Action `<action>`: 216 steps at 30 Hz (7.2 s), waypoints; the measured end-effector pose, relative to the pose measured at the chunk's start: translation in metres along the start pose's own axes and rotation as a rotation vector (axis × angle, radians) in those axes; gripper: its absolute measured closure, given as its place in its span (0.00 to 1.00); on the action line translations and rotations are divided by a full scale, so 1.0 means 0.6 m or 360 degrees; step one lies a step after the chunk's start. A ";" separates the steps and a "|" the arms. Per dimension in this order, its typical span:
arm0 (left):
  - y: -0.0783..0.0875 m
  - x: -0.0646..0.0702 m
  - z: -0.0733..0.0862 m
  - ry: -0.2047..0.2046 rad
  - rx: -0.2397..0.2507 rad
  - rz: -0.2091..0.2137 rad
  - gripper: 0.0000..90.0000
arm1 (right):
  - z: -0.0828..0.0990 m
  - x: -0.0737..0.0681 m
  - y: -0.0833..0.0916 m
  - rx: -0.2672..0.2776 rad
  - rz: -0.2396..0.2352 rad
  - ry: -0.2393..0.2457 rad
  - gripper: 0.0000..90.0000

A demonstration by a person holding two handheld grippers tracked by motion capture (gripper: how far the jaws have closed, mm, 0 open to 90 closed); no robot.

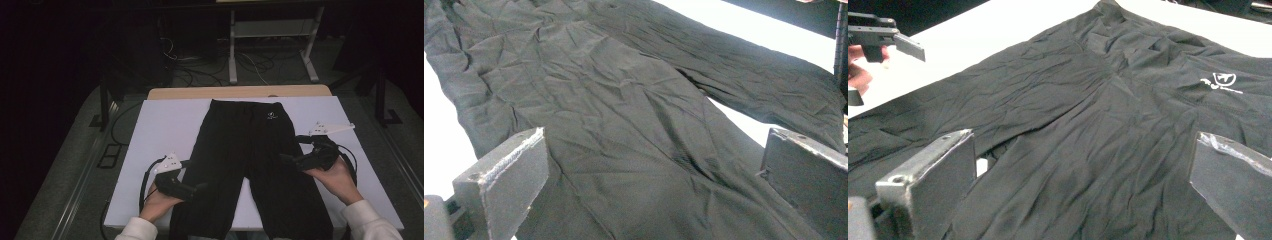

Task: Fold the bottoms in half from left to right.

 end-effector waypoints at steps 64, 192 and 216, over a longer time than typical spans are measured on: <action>0.001 -0.004 0.001 0.0006 0.0003 0.0003 0.00 | -0.126 0.000 -0.106 -0.0062 0.0008 0.0079 0.00; 0.021 -0.018 -0.011 0.0049 0.0129 -0.0023 0.00 | -0.215 0.020 -0.502 -0.0159 0.0151 -0.0202 0.43; 0.023 -0.023 -0.013 0.0066 0.0157 -0.0024 0.00 | -0.201 0.001 -0.534 -0.0289 0.0349 -0.0052 0.95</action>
Point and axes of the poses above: each handheld gripper's, and its own axes: y roughly backward along the jaws, z roughly out of its underside, x roughly to its right, the point moved 6 cm from there along -y, roughly forward along the jaws, and after that the axes turned 7 degrees about -y, right-handed, at the moved point
